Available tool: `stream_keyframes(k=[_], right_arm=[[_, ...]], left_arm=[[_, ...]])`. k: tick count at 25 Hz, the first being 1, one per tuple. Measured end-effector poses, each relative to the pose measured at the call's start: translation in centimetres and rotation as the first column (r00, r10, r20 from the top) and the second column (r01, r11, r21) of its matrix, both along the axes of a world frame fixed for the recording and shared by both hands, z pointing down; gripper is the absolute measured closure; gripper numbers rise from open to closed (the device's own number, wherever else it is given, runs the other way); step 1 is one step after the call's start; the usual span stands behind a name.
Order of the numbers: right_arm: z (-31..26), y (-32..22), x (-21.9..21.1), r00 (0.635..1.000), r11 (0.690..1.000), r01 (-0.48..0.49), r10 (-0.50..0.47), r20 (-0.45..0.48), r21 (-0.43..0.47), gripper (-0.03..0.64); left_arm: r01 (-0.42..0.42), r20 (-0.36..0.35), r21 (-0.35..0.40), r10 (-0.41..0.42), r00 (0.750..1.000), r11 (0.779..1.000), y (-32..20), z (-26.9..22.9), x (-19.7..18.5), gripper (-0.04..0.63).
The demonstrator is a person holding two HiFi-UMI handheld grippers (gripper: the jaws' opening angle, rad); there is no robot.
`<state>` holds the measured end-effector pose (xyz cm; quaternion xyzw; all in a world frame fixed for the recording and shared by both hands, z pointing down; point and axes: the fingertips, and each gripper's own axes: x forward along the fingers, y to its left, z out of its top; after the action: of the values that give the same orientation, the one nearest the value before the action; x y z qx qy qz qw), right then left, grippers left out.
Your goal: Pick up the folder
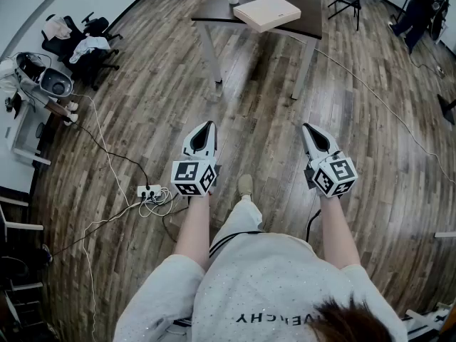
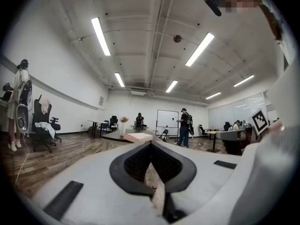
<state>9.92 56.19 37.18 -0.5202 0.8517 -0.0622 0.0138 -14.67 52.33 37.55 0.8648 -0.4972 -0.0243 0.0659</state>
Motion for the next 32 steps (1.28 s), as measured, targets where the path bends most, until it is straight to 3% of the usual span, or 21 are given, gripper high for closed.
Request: stream_keyframes(k=[17,25,32], right_arm=[[2.8,-16.5,-2.4,1.000,0.995,0.019,-0.020,-0.004,-0.098,0.617],[4.2,-24.6,-2.4,1.000,0.989,-0.004,0.006,0.016,-0.147,0.528],[6.1,-30.9,-2.0,0.997,0.984,-0.039,0.049,0.054,-0.174,0.497]], left_arm=[[-0.022,-0.010,-0.075,0.022,1.000,0.997,-16.2,2.6,-0.9,0.597],[-0.047,-0.009,-0.101,0.047,0.999,0.994,-24.9,3.3,-0.7,0.597],[-0.080,-0.008,-0.116,0.079,0.997,0.990,-31.5,4.9,-0.3,0.597]])
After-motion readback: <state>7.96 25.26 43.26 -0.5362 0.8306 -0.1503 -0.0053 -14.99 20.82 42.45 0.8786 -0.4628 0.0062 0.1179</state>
